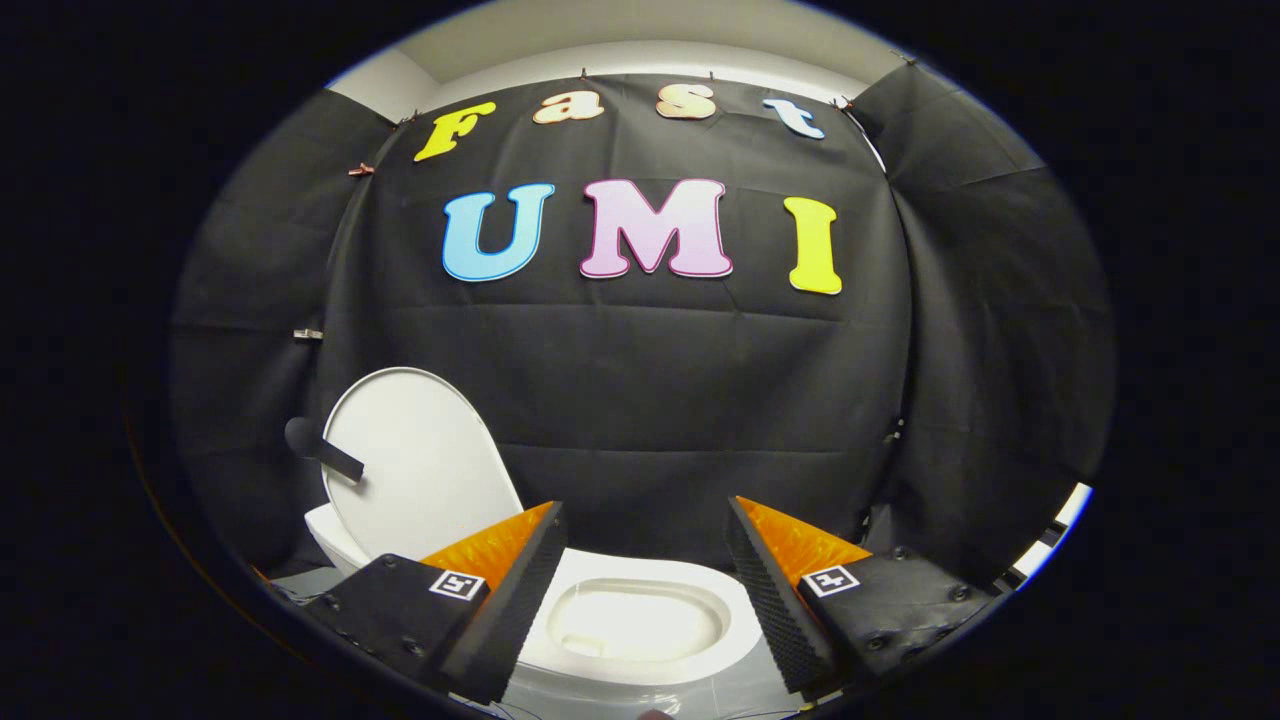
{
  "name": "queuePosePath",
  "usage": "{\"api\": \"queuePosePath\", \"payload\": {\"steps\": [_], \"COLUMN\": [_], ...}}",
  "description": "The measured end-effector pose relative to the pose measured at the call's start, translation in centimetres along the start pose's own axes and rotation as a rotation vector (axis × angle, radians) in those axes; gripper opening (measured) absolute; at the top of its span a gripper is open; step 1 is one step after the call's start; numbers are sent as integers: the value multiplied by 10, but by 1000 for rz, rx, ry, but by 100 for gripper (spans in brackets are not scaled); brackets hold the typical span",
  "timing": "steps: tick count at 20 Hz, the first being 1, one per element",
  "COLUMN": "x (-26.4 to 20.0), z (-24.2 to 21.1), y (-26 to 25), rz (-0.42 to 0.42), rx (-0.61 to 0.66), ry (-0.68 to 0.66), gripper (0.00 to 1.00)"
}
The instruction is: Open the toilet lid.
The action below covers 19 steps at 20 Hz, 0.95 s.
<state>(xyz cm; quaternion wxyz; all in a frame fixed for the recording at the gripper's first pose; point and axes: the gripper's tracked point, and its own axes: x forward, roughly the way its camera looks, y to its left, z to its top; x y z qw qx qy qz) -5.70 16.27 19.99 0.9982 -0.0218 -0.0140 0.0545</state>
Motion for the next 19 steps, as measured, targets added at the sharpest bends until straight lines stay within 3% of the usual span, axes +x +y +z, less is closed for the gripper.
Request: {"api": "queuePosePath", "payload": {"steps": [10, 19], "x": [-4, -12], "z": [5, 22], "y": [0, -1], "rz": [32, 36], "rx": [74, 59], "ry": [1, -44], "gripper": [99, 99]}}
